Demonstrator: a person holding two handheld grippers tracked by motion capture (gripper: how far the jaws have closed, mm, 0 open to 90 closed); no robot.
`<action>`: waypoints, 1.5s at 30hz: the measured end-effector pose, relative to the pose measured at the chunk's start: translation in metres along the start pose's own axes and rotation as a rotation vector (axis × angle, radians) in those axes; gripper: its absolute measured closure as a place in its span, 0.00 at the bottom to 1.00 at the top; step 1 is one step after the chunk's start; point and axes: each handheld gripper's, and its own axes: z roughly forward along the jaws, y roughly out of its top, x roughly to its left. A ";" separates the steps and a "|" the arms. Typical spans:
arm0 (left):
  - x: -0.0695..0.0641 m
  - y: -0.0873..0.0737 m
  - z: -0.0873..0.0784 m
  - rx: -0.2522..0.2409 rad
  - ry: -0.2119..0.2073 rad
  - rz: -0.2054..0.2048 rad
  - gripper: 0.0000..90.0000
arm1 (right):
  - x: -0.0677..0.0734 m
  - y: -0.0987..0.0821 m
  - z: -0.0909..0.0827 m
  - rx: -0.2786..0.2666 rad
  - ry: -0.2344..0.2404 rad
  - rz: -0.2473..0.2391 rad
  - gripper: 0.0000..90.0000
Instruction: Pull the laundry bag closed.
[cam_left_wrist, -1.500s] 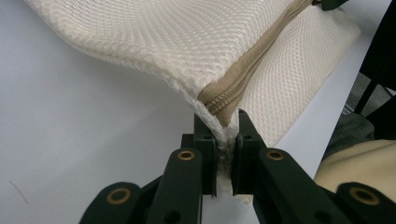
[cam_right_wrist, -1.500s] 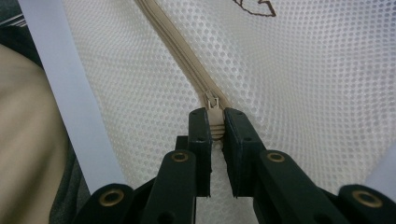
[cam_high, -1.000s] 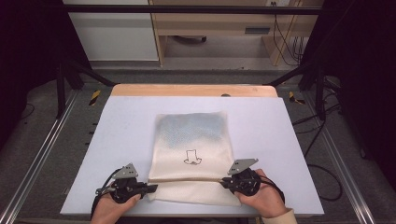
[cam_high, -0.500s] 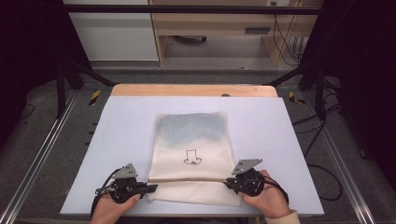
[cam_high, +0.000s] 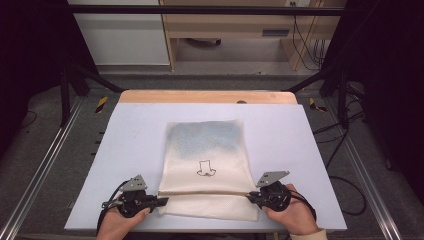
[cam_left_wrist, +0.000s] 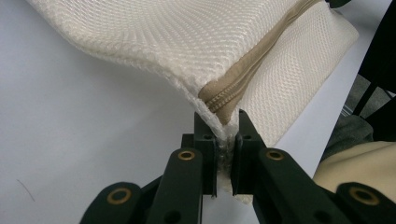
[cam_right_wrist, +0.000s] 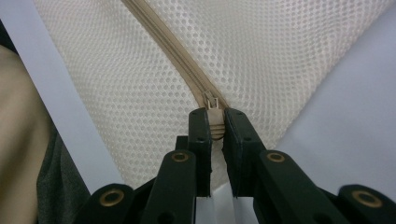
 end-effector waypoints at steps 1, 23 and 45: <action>0.000 0.000 0.000 -0.001 0.000 -0.001 0.92 | 0.000 -0.001 -0.001 0.002 0.000 0.008 0.91; -0.005 0.000 -0.020 -0.064 0.178 0.024 0.23 | -0.009 0.009 -0.005 -0.175 -0.144 0.147 0.28; 0.022 -0.001 -0.057 -0.113 0.386 0.033 0.09 | -0.029 0.012 -0.017 -0.274 -0.347 0.235 0.08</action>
